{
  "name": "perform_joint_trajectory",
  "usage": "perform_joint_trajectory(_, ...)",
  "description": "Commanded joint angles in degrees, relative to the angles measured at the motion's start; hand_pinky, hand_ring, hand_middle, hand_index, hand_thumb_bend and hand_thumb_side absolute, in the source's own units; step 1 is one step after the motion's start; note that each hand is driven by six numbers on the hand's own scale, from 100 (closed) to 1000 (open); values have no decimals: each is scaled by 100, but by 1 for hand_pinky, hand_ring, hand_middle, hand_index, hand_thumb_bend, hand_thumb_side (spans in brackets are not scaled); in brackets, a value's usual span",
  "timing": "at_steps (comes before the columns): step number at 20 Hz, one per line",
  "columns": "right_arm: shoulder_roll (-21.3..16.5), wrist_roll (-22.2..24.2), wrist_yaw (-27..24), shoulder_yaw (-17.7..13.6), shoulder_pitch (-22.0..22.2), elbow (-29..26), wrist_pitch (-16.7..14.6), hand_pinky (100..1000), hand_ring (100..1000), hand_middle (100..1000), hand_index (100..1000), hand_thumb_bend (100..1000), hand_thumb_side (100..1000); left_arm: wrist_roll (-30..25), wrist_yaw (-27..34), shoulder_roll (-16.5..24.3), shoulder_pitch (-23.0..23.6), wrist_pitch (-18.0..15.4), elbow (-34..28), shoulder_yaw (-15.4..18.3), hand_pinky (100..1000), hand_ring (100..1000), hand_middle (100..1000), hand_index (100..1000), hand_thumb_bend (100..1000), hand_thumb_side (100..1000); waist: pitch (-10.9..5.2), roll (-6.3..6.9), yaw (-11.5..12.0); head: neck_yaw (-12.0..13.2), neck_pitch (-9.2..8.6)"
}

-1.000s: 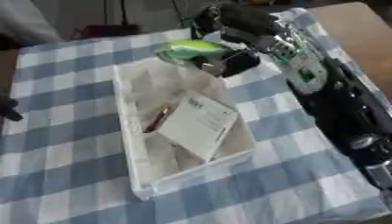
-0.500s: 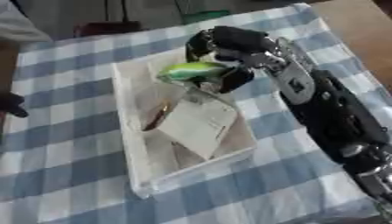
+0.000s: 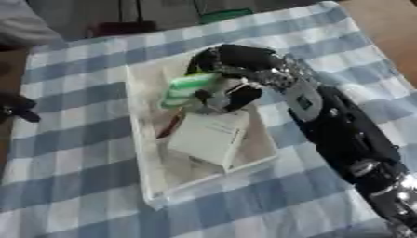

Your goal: Pick up objects on the table and place them in the box.

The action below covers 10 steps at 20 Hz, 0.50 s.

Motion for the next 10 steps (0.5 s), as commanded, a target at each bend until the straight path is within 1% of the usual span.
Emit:
perform_joint_trajectory(1, 50, 323, 23, -10, -144, 12, -231, 712, 754, 828, 900, 100, 754, -28, -18, 36, -51, -1, -123, 7, 530, 618, 820, 929, 245, 899, -80, -4, -2, 29, -6)
perform_joint_trajectory(2, 67, 370, 6, -16, -146, 18, -249, 735, 781, 884, 928, 100, 817, -29, -19, 33, -50, 0, -123, 7, 530, 618, 820, 929, 245, 899, -77, -4, -2, 31, -1)
perform_joint_trajectory(3, 77, 407, -21, -24, -146, 15, -260, 735, 781, 884, 928, 100, 817, -29, -21, 31, -48, 2, -123, 9, 530, 618, 820, 929, 245, 899, -75, -4, -3, 33, 2)
perform_joint_trajectory(4, 81, 437, -54, -36, -143, 7, -261, 747, 795, 913, 945, 100, 846, -29, -23, 29, -46, 4, -123, 9, 530, 619, 820, 929, 246, 900, -75, -6, -6, 34, 7)
perform_joint_trajectory(5, 82, 462, -88, -45, -140, -4, -256, 747, 795, 913, 945, 100, 846, -29, -25, 28, -45, 7, -123, 9, 530, 619, 820, 929, 246, 900, -74, -7, -8, 34, 9)
perform_joint_trajectory(6, 81, 483, -128, -59, -132, -12, -238, 751, 804, 936, 960, 122, 859, -29, -26, 27, -45, 10, -123, 9, 530, 619, 820, 929, 248, 900, -74, -11, -12, 37, 12)
perform_joint_trajectory(9, 74, 554, -269, -92, -114, -41, -148, 751, 804, 937, 961, 126, 858, -29, -28, 25, -48, 21, -123, 8, 530, 619, 820, 930, 248, 900, -75, -22, -18, 44, 16)
perform_joint_trajectory(10, 70, 582, -314, -104, -99, -50, -117, 757, 809, 946, 972, 168, 852, -29, -28, 26, -48, 24, -123, 9, 530, 619, 820, 930, 249, 900, -76, -29, -25, 52, 15)
